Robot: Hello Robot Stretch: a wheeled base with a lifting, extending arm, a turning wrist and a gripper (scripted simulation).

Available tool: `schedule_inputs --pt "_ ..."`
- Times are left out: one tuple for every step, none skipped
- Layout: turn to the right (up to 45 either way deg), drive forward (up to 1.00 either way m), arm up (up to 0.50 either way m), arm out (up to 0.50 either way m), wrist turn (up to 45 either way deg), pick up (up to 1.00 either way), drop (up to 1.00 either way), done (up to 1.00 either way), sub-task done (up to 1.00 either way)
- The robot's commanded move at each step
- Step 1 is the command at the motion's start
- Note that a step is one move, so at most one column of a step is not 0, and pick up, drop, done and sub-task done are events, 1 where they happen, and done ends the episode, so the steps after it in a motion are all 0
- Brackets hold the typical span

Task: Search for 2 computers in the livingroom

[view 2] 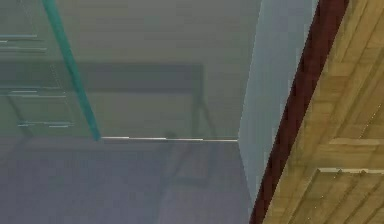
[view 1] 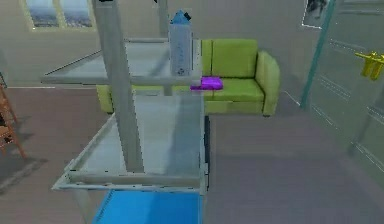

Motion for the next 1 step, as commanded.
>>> schedule_inputs --pt "-45.0 0.0 0.0 0.0 0.0 0.0 0.0 0.0 0.0"
